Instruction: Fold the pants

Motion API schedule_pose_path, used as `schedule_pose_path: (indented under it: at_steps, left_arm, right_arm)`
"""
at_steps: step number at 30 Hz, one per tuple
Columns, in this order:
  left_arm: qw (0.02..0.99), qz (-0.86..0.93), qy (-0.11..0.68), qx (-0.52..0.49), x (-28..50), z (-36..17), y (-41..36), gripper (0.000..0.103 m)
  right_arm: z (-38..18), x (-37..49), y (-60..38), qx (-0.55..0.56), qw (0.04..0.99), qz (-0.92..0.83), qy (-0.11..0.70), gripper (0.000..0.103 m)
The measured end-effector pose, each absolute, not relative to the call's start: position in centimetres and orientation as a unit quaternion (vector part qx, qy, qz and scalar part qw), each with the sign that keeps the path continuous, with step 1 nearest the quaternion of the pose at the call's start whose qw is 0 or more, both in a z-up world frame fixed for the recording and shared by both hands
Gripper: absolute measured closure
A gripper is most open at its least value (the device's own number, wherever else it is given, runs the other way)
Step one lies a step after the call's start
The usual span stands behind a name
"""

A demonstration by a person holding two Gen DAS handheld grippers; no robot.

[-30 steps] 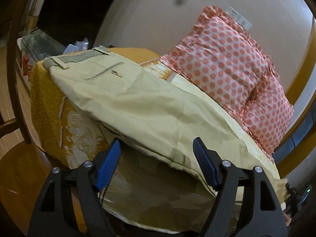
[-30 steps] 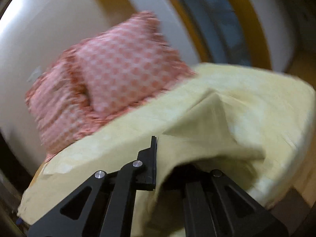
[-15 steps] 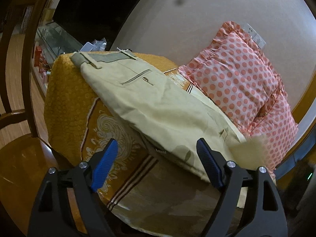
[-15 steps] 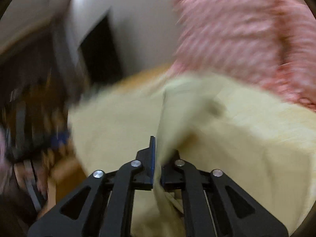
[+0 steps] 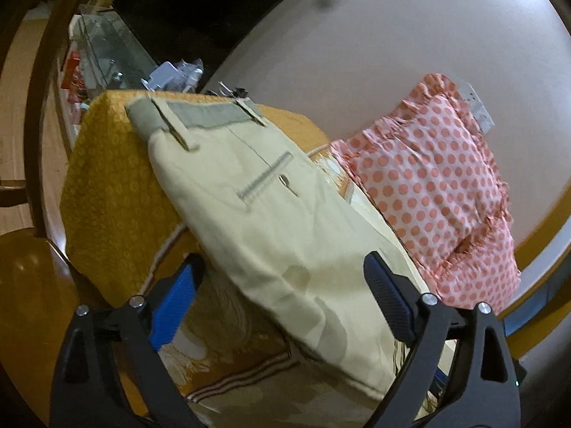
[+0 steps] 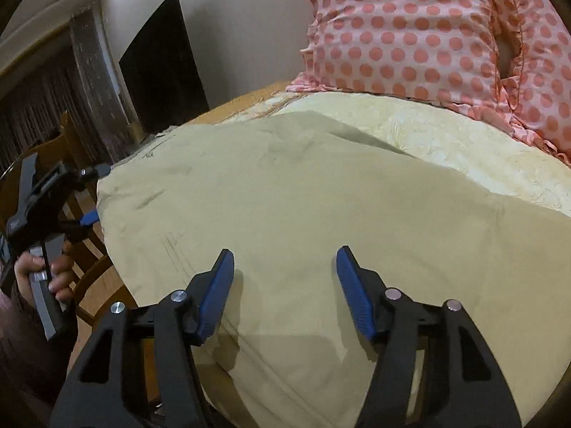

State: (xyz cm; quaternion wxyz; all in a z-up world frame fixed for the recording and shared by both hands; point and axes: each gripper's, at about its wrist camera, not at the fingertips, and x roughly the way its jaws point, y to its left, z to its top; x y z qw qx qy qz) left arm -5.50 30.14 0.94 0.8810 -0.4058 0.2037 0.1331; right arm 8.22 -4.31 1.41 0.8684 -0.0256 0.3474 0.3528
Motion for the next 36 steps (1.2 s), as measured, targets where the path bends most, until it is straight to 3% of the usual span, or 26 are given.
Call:
schedule_pose_path:
  at_steps: [13, 15, 19, 21, 25, 31, 36]
  left_arm:
    - [0.89, 0.184, 0.213, -0.358, -3.1, 2.5, 31.0, 0.015]
    - [0.888, 0.194, 0.218, -0.355, -2.6, 2.6, 30.7, 0.019]
    - [0.876, 0.217, 0.222, -0.369, -2.6, 2.6, 31.4, 0.092]
    - [0.88, 0.213, 0.231, -0.356, -2.3, 3.4, 31.5, 0.094]
    - [0.92, 0.216, 0.227, -0.234, -0.8, 7.5, 27.6, 0.096]
    - [0.98, 0.046, 0.191, -0.035, 2.4, 14.5, 12.8, 0.097]
    - [0.957, -0.17, 0.224, 0.076, 2.5, 11.8, -0.6, 0.096]
  right_arm:
    - [1.1, 9.5, -5.5, -0.001, 0.86, 0.385, 0.335, 0.029]
    - [1.1, 9.4, -5.4, -0.001, 0.859, 0.39, 0.332, 0.026]
    - [1.1, 9.4, -5.8, 0.009, 0.856, 0.396, 0.332, 0.025]
    - [1.2, 9.6, -6.3, 0.022, 0.848, 0.41, 0.335, 0.025]
    - [1.8, 9.7, -8.4, 0.059, 0.843, 0.414, 0.338, 0.025]
    - [3.5, 9.8, -18.1, 0.163, 0.871, 0.358, 0.296, 0.022]
    - [3.3, 10.4, -29.0, 0.288, 0.877, 0.262, 0.28, 0.022]
